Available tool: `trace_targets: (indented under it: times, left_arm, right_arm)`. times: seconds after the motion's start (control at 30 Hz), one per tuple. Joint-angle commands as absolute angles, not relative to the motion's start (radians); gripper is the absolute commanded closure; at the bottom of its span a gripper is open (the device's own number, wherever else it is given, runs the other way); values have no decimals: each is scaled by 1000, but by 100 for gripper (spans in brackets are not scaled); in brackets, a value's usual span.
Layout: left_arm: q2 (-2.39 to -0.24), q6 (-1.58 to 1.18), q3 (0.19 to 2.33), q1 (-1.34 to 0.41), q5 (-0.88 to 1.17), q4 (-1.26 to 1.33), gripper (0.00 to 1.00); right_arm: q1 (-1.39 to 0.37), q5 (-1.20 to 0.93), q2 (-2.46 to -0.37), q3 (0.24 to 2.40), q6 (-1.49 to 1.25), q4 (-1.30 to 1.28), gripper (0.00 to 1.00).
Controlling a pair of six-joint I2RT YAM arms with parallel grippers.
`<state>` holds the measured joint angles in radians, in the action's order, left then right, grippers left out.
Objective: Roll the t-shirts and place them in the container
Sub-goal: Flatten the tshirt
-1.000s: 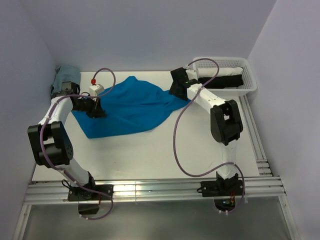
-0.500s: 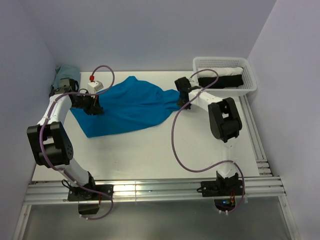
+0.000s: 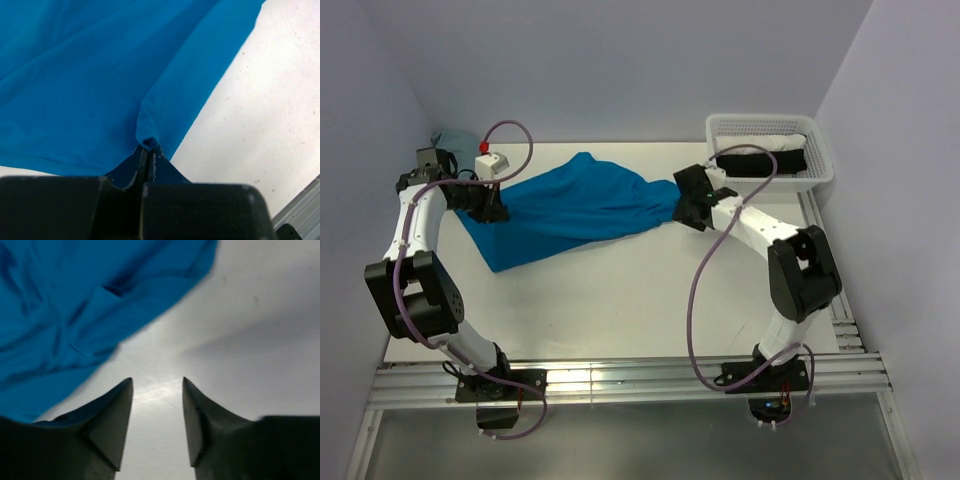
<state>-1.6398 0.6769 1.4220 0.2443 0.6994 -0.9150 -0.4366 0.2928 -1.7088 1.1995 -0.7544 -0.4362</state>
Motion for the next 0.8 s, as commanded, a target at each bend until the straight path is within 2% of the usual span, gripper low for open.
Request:
trace_targets:
  times: [0.0, 0.1, 0.27, 0.43, 0.5, 0.57, 0.6, 0.63, 0.77]
  left_arm:
    - [-1603, 722, 1451, 247, 698, -977, 100]
    - [-1608, 722, 1453, 248, 706, -985, 100]
    - [-1614, 722, 1451, 248, 712, -983, 100]
    - [-1614, 727, 1440, 247, 698, -976, 100]
    - [-1617, 729, 1440, 247, 695, -977, 100]
    - [-1618, 727, 1442, 247, 692, -977, 100]
    - [-1618, 727, 1440, 247, 687, -971, 100]
    - [-1620, 721, 1440, 247, 675, -966, 100]
    - [-1612, 709, 1431, 250, 634, -943, 100]
  right_arm:
    - [-434, 293, -1837, 1369, -744, -437, 45]
    - [-433, 298, -1951, 1514, -750, -480, 38]
    - [-428, 295, -2069, 1670, -750, -515, 37]
    - [-422, 299, -2135, 1714, -729, -543, 40]
    - [-420, 299, -2129, 1695, -727, -537, 51]
    - [-419, 301, -2099, 1645, -730, -526, 74]
    - [-420, 301, -2085, 1620, -730, -505, 81]
    - [-419, 310, -2056, 1577, -733, -502, 98]
    - [-428, 324, -1926, 1412, -739, -448, 100]
